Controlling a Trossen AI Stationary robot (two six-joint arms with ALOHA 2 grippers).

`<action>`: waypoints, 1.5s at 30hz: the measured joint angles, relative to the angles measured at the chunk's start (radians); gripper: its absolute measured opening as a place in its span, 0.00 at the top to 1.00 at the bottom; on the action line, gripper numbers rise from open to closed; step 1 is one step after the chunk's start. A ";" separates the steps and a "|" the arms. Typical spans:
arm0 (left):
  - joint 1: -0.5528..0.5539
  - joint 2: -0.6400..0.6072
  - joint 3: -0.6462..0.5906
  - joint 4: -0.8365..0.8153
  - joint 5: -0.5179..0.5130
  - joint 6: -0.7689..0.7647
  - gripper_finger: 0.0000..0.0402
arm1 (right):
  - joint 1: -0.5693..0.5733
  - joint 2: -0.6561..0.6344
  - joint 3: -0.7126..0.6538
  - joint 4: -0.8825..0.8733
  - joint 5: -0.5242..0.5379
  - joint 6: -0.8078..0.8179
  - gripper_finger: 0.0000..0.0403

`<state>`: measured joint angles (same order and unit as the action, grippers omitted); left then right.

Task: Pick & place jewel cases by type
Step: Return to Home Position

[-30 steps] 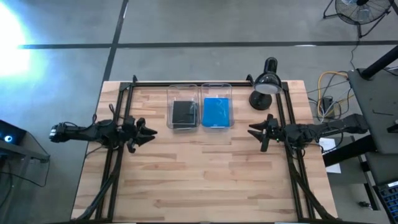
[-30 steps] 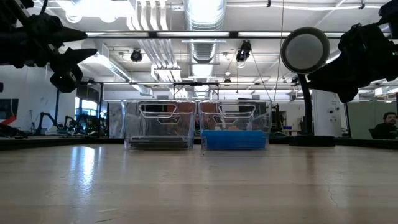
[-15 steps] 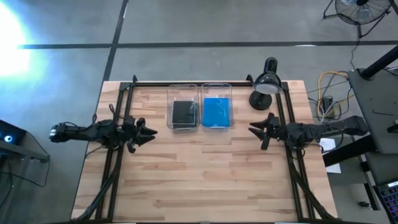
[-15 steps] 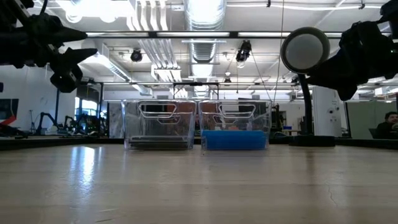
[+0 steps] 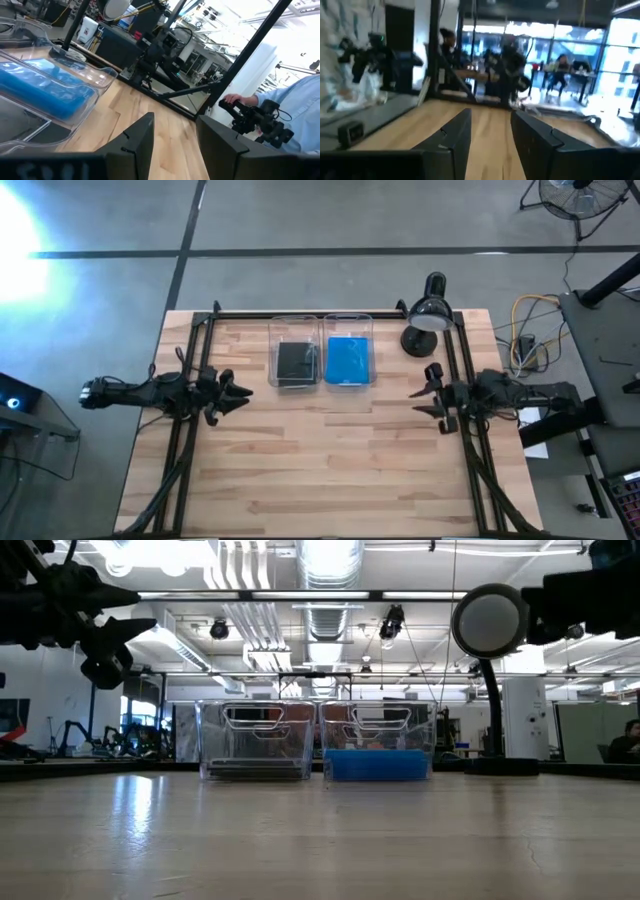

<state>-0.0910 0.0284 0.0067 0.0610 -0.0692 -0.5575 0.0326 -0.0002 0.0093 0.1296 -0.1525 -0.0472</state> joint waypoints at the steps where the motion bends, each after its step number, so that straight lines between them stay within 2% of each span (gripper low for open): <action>1: 0.000 0.000 0.000 -0.001 -0.001 0.000 0.68 | 0.000 0.000 0.000 -0.019 0.001 0.000 0.68; 5: 0.000 0.004 0.000 -0.001 -0.001 0.000 0.68 | -0.002 0.000 0.000 -0.040 0.130 0.062 0.68; 7: 0.000 0.005 0.000 -0.001 -0.001 0.000 0.68 | -0.002 0.000 0.000 -0.037 0.157 0.070 0.67; 16: 0.000 0.006 0.000 -0.002 -0.002 0.000 0.68 | -0.001 0.020 0.000 -0.048 0.153 0.079 0.65; 28: 0.000 0.006 0.000 -0.002 -0.003 0.000 0.68 | -0.001 0.028 0.000 -0.049 0.153 0.081 0.68; 45: 0.000 0.006 0.000 -0.002 -0.003 0.000 0.68 | 0.000 0.028 0.000 -0.048 0.153 0.081 0.66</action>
<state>-0.0910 0.0349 0.0063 0.0586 -0.0719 -0.5575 0.0326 0.0277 0.0093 0.0811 0.0010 0.0338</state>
